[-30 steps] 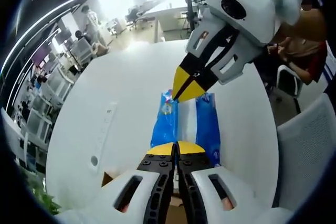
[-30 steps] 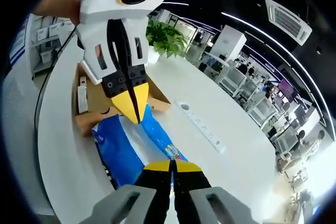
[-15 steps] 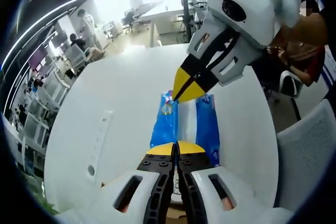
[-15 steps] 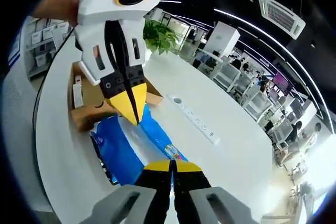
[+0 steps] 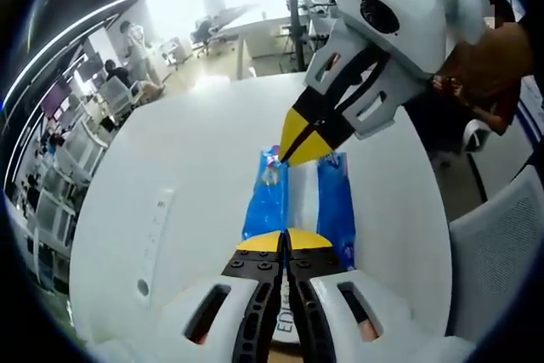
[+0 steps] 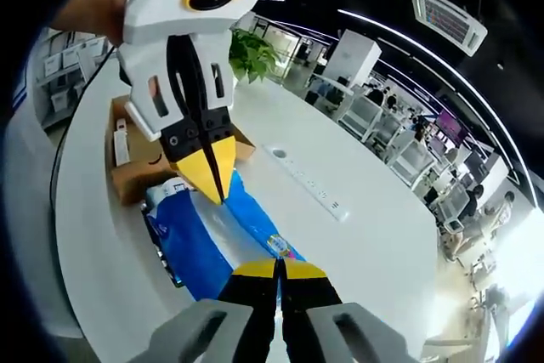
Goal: Operate the shoe box by opening the lid, removing the specified soft item, and placing it in the target area until the item is outside and the box remains undamaged.
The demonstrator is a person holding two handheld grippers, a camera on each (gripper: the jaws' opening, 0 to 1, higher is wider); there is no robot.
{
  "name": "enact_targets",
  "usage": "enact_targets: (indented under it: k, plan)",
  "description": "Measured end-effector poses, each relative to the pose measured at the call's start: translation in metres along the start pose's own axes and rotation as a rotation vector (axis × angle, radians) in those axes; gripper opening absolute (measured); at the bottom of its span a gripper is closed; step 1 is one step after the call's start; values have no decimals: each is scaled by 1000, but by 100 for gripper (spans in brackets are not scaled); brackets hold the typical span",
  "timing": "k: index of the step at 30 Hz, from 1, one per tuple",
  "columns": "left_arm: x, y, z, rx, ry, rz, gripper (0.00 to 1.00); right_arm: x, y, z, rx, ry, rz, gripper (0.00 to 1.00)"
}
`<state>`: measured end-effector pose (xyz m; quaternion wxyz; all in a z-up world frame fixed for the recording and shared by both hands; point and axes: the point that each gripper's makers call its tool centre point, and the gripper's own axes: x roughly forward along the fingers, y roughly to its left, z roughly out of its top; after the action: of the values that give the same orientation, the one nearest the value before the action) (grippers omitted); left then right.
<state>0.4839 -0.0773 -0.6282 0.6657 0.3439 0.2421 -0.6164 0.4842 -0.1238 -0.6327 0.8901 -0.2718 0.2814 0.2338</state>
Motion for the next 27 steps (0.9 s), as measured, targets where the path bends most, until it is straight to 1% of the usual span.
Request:
enact_targets:
  k: [11, 13, 27]
  plan:
    - [17, -3, 0, -10, -6, -20, 0, 3, -4, -15, 18, 24, -11, 0]
    - [23, -2, 1, -9, -6, -23, 0, 3, -4, -18, 20, 29, -11, 0]
    - [38, -11, 2, -3, -5, -49, 0, 7, -9, -38, 65, 54, -20, 0]
